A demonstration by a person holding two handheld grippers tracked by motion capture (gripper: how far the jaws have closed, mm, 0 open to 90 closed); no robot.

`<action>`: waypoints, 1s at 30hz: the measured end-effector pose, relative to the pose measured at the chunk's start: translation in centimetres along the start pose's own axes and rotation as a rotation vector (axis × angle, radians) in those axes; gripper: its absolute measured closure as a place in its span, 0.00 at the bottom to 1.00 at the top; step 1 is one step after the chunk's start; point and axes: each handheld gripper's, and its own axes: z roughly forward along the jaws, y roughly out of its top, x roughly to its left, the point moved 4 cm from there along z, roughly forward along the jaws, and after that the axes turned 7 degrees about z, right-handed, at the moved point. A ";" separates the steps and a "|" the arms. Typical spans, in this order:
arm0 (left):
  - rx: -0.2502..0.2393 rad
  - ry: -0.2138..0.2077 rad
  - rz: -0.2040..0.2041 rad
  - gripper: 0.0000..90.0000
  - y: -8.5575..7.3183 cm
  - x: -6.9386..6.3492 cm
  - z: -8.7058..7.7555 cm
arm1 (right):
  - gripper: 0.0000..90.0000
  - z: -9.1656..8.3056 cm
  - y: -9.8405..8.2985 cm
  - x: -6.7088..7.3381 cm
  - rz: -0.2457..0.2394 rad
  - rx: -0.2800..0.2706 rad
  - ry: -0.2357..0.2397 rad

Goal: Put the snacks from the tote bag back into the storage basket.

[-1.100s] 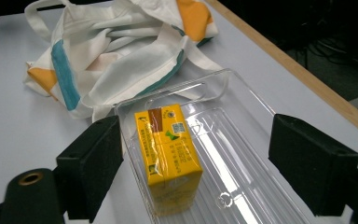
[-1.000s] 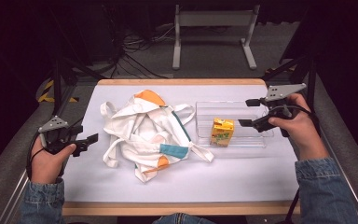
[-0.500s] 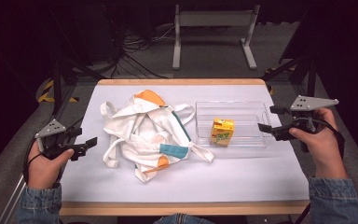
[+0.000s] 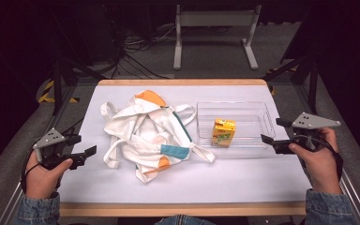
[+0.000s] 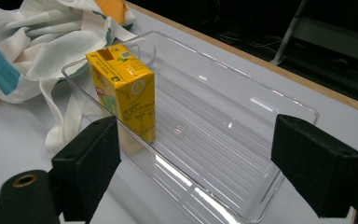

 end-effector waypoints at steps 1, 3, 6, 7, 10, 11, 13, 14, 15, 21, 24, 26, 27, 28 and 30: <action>-0.004 0.005 0.005 0.25 0.0 0.1 0.0 | 0.17 0.1 -0.3 0.0 0.006 -0.006 -0.011; -0.013 0.007 0.006 0.25 -0.2 0.3 -0.1 | 0.18 0.1 -1.0 -0.1 0.013 -0.011 -0.037; -0.023 0.019 -0.005 0.25 -0.8 0.7 0.0 | 0.17 0.1 -2.1 -0.4 0.047 -0.027 -0.058; -0.022 0.019 -0.006 0.25 -1.0 0.8 0.0 | 0.17 0.0 -2.5 -0.6 0.057 -0.027 -0.067; -0.023 0.018 -0.014 0.25 -1.6 1.0 0.3 | 0.17 0.1 -3.6 -0.9 0.080 -0.033 -0.076; -0.024 0.019 -0.014 0.24 -1.7 1.0 0.5 | 0.16 0.2 -4.0 -1.1 0.083 -0.032 -0.080; -0.023 0.026 -0.010 0.24 -2.0 1.0 0.7 | 0.14 0.4 -4.7 -1.5 0.089 -0.036 -0.100; -0.023 0.026 -0.010 0.24 -2.0 1.0 0.7 | 0.14 0.6 -5.2 -1.8 0.098 -0.039 -0.101; -0.022 0.021 -0.021 0.24 -2.3 1.0 1.0 | 0.14 0.9 -5.9 -2.0 0.118 -0.038 -0.096; -0.033 0.027 -0.029 0.24 -2.6 1.2 1.4 | 0.12 2.0 -7.7 -2.6 0.147 -0.059 -0.098; -0.031 0.027 -0.030 0.24 -2.7 1.3 1.5 | 0.11 2.6 -8.4 -2.8 0.175 -0.094 -0.101; -0.030 0.027 -0.031 0.24 -2.8 1.3 1.6 | 0.10 2.6 -8.4 -2.8 0.172 -0.091 -0.106; -0.032 0.026 -0.033 0.24 -2.8 1.3 1.6 | 0.10 2.6 -8.4 -2.8 0.168 -0.091 -0.110; -0.030 0.026 -0.033 0.24 -2.8 1.3 1.7 | 0.11 2.6 -8.3 -2.8 0.169 -0.092 -0.116; -0.030 0.023 -0.032 0.24 -2.9 1.4 1.8 | 0.10 2.6 -8.3 -2.9 0.167 -0.091 -0.123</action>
